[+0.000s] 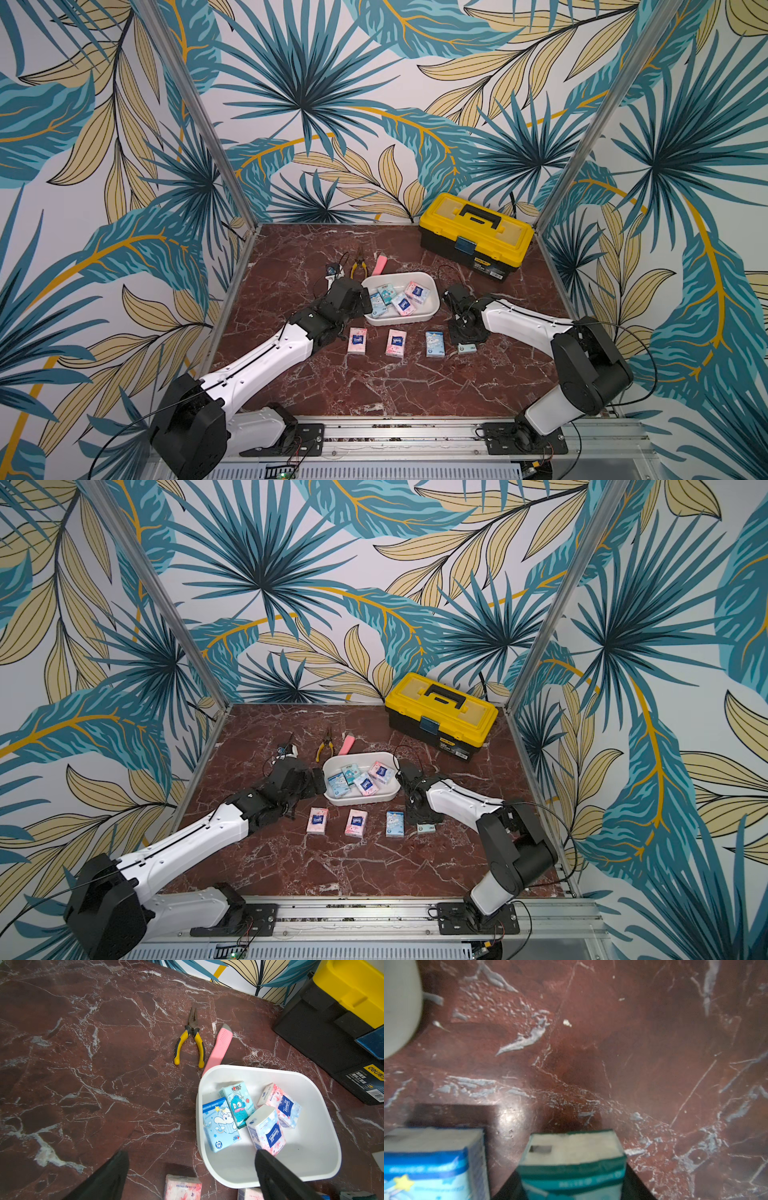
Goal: Take the pocket tissues out of the storage box
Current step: Place the pocket tissues at the center of the board, then pick up the pocket tissues from the storage box.
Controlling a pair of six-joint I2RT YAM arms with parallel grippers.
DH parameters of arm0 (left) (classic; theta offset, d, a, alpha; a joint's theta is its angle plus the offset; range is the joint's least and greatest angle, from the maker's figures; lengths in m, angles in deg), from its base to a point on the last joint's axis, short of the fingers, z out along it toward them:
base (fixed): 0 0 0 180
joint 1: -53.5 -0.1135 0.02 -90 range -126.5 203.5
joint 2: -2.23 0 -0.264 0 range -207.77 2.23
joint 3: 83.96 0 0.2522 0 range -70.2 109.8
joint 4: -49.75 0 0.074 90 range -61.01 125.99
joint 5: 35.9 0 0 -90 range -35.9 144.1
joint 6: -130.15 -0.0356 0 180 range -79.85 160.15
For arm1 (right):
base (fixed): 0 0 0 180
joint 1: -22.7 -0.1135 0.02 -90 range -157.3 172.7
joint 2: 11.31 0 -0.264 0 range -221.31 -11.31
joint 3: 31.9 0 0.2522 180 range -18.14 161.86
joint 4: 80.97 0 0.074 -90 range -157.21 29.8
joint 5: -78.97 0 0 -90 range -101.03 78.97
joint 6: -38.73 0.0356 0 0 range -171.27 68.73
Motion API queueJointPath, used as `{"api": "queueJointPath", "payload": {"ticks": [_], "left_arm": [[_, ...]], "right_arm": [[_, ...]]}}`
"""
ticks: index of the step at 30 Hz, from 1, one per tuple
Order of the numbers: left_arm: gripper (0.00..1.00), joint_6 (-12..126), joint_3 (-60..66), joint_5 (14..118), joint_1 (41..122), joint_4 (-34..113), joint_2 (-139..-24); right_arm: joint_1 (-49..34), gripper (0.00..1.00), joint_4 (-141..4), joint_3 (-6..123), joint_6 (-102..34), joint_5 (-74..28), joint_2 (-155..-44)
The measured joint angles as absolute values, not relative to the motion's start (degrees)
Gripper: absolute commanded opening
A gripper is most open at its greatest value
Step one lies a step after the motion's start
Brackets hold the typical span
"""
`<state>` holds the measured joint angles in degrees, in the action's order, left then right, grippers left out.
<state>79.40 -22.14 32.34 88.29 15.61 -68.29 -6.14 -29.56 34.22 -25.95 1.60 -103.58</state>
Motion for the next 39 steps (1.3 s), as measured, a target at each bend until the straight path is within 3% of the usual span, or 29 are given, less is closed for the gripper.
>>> {"api": "queueJointPath", "payload": {"ticks": [18, 27, 35, 39], "left_arm": [[1.0, 78.9, -21.3, 33.9, 88.3, 15.4, -68.6], [1.0, 78.6, -15.8, 38.5, 88.4, 13.6, -70.2], [1.0, 78.7, -8.6, 40.0, 94.1, 12.3, -78.6], [1.0, 79.9, -4.0, 40.3, 96.4, 11.4, -83.5]], "right_arm": [[-5.7, 0.74, -31.2, 33.4, -24.6, 1.6, -103.5], [-5.5, 0.86, -29.9, 35.7, -25.2, 2.8, -95.4], [-4.7, 0.99, -28.5, 39.4, -26.9, 5.2, -87.4], [-4.1, 0.99, -28.1, 40.0, -28.4, 5.4, -83.3]]}}
